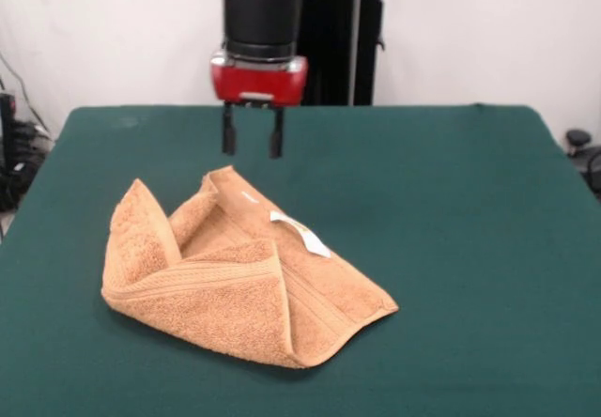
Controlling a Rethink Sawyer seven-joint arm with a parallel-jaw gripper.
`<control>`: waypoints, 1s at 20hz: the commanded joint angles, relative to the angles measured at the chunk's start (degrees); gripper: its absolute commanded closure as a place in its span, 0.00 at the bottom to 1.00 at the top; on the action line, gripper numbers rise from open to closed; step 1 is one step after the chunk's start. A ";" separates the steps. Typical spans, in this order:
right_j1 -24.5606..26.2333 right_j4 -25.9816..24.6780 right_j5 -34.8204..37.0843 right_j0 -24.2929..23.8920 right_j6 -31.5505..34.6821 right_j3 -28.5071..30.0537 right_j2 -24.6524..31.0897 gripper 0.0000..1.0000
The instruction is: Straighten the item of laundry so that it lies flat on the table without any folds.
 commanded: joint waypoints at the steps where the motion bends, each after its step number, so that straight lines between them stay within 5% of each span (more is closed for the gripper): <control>1: 5.09 -7.06 10.99 -4.47 -8.75 -7.65 13.15 0.00; 8: 10.02 -10.48 11.51 -4.68 -5.75 -10.02 16.72 0.00; 15: 9.21 -12.53 12.16 -2.14 -2.49 -13.00 14.12 0.00; 20: 8.48 -14.87 8.42 0.76 1.53 -13.80 7.23 0.00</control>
